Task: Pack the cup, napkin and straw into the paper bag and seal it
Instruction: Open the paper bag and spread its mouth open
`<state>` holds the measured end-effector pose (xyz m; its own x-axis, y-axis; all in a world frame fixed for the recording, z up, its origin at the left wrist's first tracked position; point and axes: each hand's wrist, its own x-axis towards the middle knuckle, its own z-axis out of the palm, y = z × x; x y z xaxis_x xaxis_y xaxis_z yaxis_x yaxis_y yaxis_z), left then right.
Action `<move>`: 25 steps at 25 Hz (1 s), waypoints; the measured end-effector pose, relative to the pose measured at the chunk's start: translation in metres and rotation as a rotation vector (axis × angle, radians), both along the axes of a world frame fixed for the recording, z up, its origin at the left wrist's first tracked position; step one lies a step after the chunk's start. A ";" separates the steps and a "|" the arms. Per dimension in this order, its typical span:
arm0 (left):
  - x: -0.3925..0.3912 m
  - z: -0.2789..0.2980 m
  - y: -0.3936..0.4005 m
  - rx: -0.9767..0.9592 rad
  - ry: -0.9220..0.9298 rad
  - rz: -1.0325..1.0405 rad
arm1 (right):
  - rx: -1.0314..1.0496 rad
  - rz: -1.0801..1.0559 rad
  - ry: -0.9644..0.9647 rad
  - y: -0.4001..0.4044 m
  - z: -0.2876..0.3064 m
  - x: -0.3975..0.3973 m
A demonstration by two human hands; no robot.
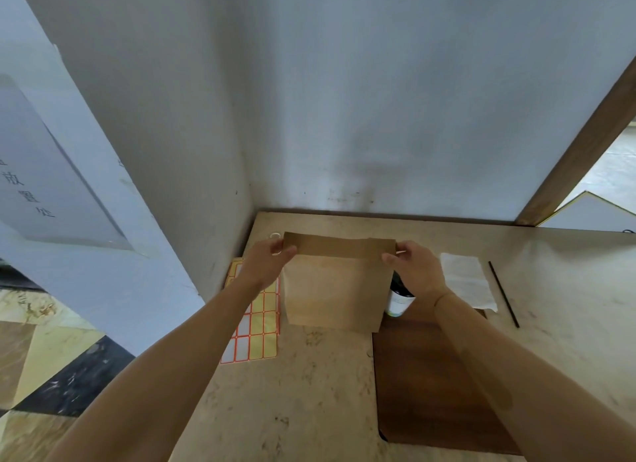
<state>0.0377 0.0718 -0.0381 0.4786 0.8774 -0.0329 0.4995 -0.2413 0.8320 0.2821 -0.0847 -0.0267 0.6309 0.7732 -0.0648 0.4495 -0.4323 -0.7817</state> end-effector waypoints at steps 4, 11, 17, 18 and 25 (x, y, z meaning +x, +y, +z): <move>-0.012 0.009 -0.013 0.005 -0.086 0.030 | 0.127 -0.007 0.059 -0.020 0.010 -0.007; -0.037 0.027 -0.072 0.038 -0.222 -0.035 | 0.237 0.117 -0.039 -0.101 0.030 -0.021; -0.044 0.012 -0.138 -0.032 -0.297 -0.116 | 0.227 0.138 -0.178 -0.179 0.028 -0.027; -0.045 0.009 -0.147 -0.030 -0.304 -0.128 | 0.217 0.142 -0.211 -0.190 0.025 -0.027; -0.049 0.001 -0.195 0.017 -0.303 -0.190 | 0.176 0.190 -0.445 -0.238 0.007 -0.034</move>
<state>-0.0111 -0.1236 -0.0372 0.6194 0.7707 0.1495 0.1750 -0.3211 0.9307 0.2477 -0.3225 -0.0197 0.4146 0.8521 0.3193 0.8134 -0.1897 -0.5499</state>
